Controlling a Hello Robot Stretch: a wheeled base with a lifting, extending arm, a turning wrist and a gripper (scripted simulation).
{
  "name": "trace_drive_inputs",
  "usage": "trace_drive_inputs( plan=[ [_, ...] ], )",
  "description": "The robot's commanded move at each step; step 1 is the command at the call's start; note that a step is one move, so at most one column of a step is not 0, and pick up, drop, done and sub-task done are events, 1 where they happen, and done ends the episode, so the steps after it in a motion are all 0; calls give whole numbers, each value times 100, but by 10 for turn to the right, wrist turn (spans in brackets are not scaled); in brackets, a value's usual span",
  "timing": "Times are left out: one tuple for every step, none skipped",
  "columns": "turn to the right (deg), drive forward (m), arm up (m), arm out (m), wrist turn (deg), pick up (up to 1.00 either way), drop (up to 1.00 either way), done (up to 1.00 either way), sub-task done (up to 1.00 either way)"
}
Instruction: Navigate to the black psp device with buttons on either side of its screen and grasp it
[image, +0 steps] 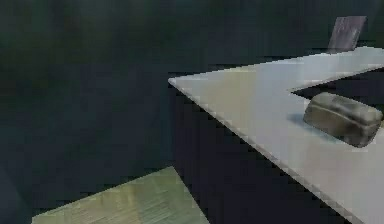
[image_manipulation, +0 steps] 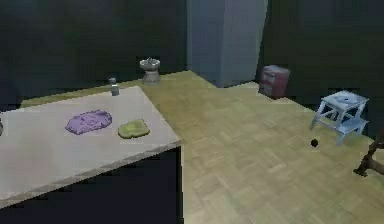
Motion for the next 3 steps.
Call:
trace_drive_inputs(
  plan=[
    [-450, 0, 0, 0, 0, 0, 0, 0, 0],
    [-390, 0, 0, 0, 0, 0, 0, 0, 0],
    [0, 50, 0, 0, 0, 0, 0, 0, 0]
  ],
)
